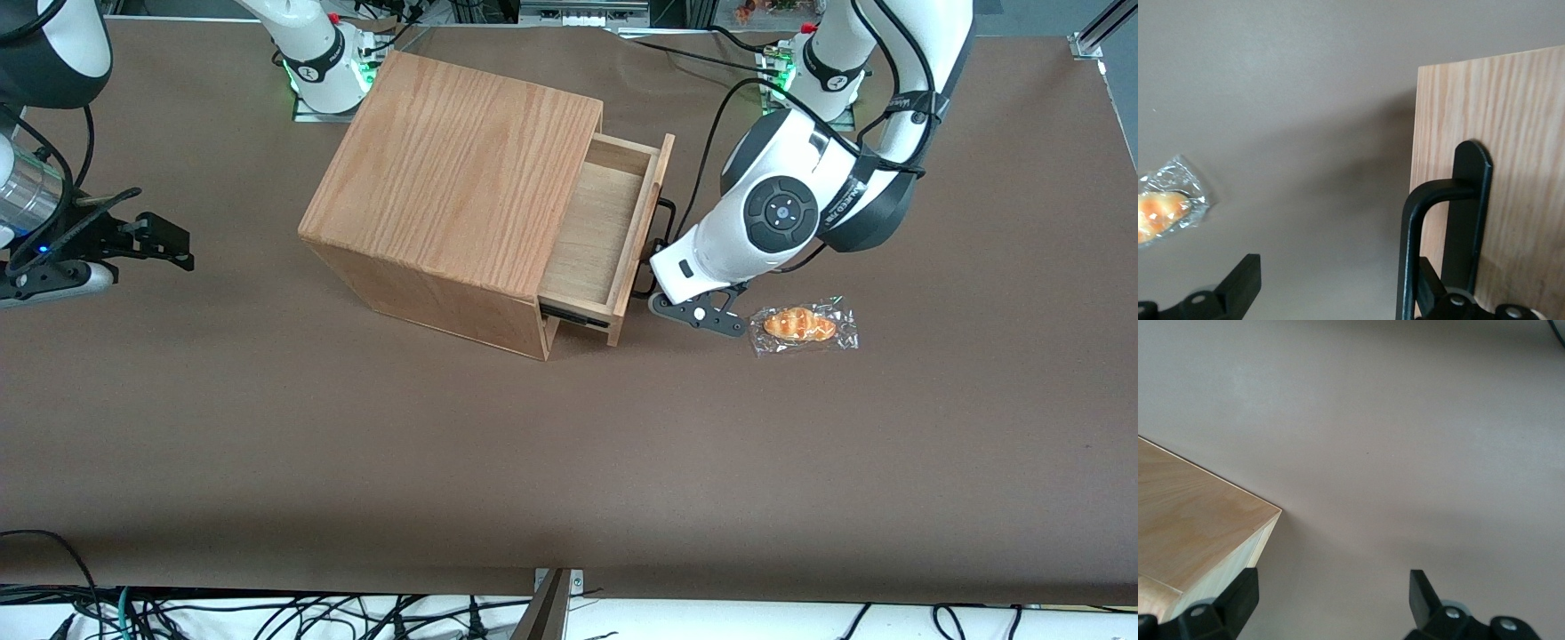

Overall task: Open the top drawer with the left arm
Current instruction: 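Pull the handle outward from the box with the left gripper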

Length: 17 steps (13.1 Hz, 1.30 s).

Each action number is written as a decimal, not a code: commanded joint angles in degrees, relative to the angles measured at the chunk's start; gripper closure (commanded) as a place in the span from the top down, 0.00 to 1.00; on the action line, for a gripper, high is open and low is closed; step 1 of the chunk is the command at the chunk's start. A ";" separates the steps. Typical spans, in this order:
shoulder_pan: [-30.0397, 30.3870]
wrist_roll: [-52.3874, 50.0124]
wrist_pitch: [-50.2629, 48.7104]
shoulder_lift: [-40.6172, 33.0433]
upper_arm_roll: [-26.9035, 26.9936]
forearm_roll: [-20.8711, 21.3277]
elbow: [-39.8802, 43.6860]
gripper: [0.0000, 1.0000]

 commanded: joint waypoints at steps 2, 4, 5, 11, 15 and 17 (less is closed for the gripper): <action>1.85 2.80 -1.97 -0.56 0.16 1.52 0.80 1.00; 2.20 3.15 -2.84 -0.91 0.16 1.52 0.62 1.00; 2.72 4.37 -3.28 -0.92 0.16 1.52 0.62 1.00; 3.96 6.58 -4.61 -1.27 0.08 1.43 0.53 1.00; 4.66 6.67 -4.87 -1.27 0.08 1.43 0.53 1.00; 4.66 6.67 -5.13 -1.27 0.08 1.43 0.53 1.00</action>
